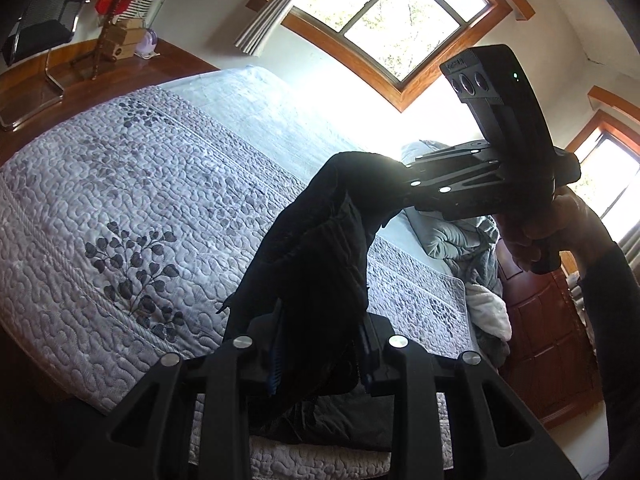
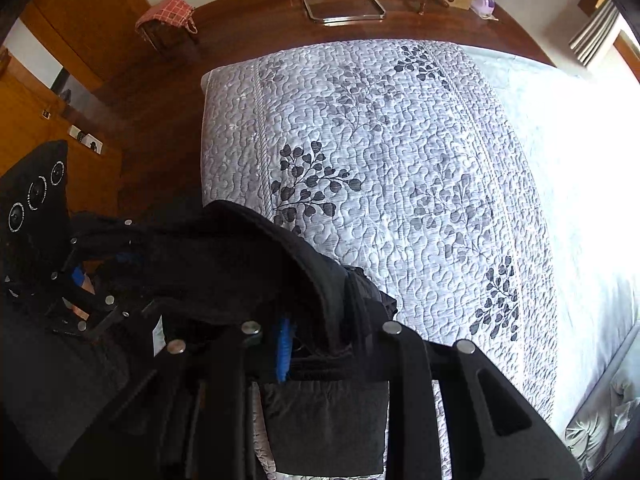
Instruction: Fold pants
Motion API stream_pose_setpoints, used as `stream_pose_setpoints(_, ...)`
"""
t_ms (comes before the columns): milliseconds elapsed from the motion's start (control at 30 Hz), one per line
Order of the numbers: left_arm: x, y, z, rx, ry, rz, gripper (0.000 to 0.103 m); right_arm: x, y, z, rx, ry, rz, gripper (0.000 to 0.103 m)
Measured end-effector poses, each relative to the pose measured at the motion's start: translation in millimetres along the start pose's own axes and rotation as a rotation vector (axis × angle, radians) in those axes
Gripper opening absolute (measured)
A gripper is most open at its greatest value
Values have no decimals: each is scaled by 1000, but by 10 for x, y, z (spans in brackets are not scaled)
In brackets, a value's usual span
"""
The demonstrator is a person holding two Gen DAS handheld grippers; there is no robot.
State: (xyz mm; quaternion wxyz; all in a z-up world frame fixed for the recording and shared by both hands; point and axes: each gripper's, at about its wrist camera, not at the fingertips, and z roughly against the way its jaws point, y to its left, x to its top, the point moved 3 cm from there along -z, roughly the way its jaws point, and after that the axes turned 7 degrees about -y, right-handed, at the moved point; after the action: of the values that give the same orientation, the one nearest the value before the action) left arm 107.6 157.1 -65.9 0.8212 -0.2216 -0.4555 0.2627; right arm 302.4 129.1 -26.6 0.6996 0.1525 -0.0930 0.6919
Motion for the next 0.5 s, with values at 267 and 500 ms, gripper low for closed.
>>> stream_pose_setpoints(267,-97,-296,21,-20,19,-58,29,-247,43,207,-53,-13,-13,22)
stream_pose_setpoints(500,-203,-555,25,-32,41,-116,29,-483,95,354,-106,-30,-20,21)
